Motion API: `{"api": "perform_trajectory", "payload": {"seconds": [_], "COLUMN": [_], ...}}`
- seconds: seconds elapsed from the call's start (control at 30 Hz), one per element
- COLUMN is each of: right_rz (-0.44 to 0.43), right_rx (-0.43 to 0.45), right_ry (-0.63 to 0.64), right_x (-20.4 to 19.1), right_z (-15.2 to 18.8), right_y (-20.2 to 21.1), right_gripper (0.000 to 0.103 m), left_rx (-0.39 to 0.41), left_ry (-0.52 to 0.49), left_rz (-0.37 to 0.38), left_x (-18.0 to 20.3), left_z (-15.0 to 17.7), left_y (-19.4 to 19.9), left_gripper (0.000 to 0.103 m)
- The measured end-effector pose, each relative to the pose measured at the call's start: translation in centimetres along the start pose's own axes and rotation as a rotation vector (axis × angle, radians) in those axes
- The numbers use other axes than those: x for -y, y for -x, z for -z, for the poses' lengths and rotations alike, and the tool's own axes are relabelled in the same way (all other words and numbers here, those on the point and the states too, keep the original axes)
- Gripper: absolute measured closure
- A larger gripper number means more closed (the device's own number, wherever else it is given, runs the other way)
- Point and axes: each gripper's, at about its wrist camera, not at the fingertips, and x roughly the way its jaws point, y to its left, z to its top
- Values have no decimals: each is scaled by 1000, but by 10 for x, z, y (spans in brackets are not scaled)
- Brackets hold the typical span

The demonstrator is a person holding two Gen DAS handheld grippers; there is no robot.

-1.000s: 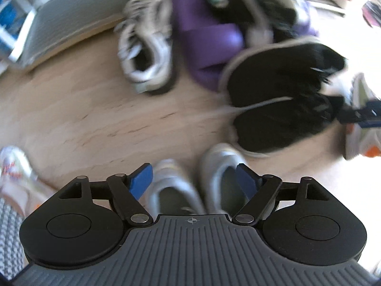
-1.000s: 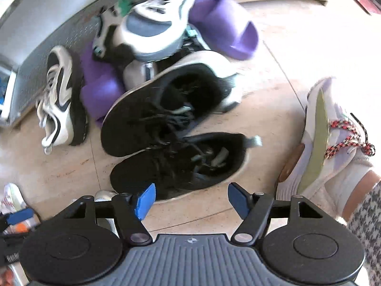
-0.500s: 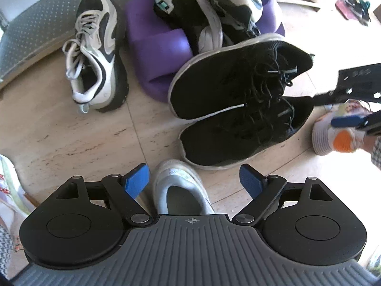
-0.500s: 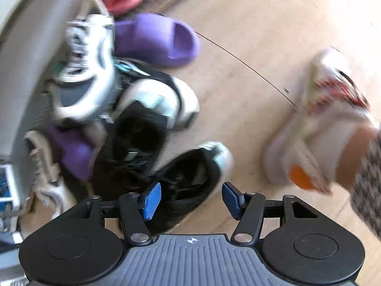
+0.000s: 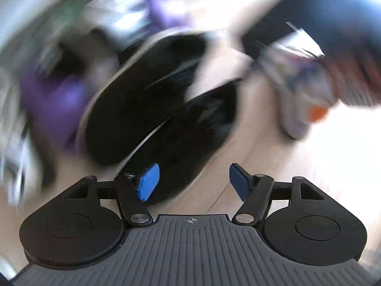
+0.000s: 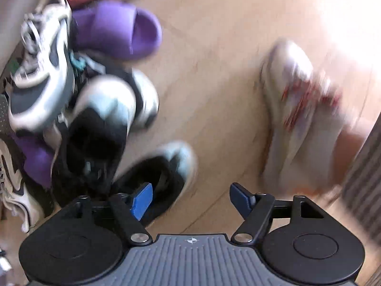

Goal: Organize scattered shoes

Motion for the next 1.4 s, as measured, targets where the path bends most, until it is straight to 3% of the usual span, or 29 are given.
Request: {"api": "perform_trajectory", "payload": {"seconds": [0.03, 0.13, 0.2, 0.33, 0.4, 0.43, 0.5, 0.53, 0.63, 0.67, 0.73, 0.77, 0.8, 0.83, 0.87, 0.9, 0.93, 1.07, 1.17, 1.27, 1.4], "right_rz": [12, 2, -37, -155, -191, -203, -216, -214, -204, -206, -203, -195, -186, -179, -177, -177, -176, -161, -146, -107, -111], "right_rx": [22, 71, 84, 60, 44, 43, 61, 73, 121, 134, 161, 175, 187, 193, 189, 178, 166, 90, -57, -153, -164], "right_ry": [20, 25, -8, -92, -100, -100, -86, -75, -17, 1, 49, 79, 109, 140, 172, 201, 220, 229, 308, 448, 626], "right_x": [3, 19, 29, 37, 34, 33, 29, 26, 19, 17, 15, 13, 12, 12, 13, 13, 15, 24, 16, -1, -32], "right_z": [-7, -32, -43, -49, -50, -51, -53, -55, -61, -62, -64, -62, -60, -56, -52, -47, -41, -24, -9, 14, 48], "right_y": [6, 22, 28, 30, 29, 30, 40, 45, 70, 76, 87, 92, 96, 98, 99, 99, 97, 73, 30, -3, -14], "right_gripper": [27, 22, 21, 21, 21, 21, 21, 21, 21, 21, 21, 21, 20, 19, 18, 18, 18, 17, 20, 28, 29], "left_rx": [2, -14, -52, -267, -289, -292, -310, -337, -334, -314, -292, -275, -265, -256, -264, -286, -301, -313, -291, -249, -190], "left_ry": [-43, -310, -371, -577, -596, -597, -498, -388, 92, 302, 559, 756, 874, 1036, 1061, 984, 918, 759, 714, 738, 853], "left_rz": [-4, -96, -120, -164, -168, -173, -149, -105, -2, 32, 87, 136, 163, 167, 126, 67, 66, 87, 48, -44, -123], "left_x": [6, 45, 52, 72, 74, 74, 64, 55, 20, 6, -9, -20, -25, -32, -33, -30, -27, -24, -30, -40, -51], "left_z": [-3, -24, -29, -32, -34, -36, -49, -57, -77, -81, -80, -74, -70, -62, -60, -61, -59, -39, -12, 20, 56], "left_y": [-3, -32, -47, -102, -108, -110, -107, -104, -78, -66, -53, -47, -44, -41, -40, -38, -34, -7, 26, 56, 77], "left_gripper": [34, 34, 35, 32, 51, 73, 85, 89, 90, 91, 91, 91, 89, 79, 55, 41, 29, 27, 25, 22, 23]}}
